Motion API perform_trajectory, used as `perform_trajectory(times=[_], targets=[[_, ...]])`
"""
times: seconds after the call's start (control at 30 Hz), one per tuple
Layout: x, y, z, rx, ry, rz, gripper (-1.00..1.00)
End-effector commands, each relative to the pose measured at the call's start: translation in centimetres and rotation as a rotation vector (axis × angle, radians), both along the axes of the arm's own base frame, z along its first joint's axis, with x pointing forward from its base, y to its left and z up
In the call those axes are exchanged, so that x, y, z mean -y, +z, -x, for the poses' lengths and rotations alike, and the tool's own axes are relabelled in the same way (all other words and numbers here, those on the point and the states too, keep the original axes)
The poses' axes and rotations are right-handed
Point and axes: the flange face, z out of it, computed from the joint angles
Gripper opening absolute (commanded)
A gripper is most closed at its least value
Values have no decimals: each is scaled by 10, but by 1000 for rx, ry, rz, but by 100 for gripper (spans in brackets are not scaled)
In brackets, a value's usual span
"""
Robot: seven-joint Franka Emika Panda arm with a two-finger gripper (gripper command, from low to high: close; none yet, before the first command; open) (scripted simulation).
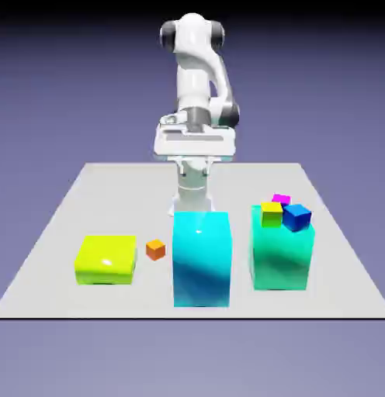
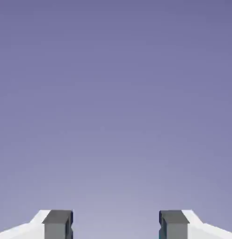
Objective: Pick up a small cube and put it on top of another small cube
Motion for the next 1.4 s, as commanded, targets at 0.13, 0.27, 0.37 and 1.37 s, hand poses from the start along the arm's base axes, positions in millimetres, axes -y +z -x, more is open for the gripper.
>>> perform_trajectory(times=[0.13, 0.27, 0.37, 1.37], targets=[[74, -79, 8, -200, -267, -103, 0], [118, -153, 41, -387, -501, -216, 0], [132, -214, 84, -560, -699, -321, 0], [104, -262, 131, -741, -838, -385, -100]])
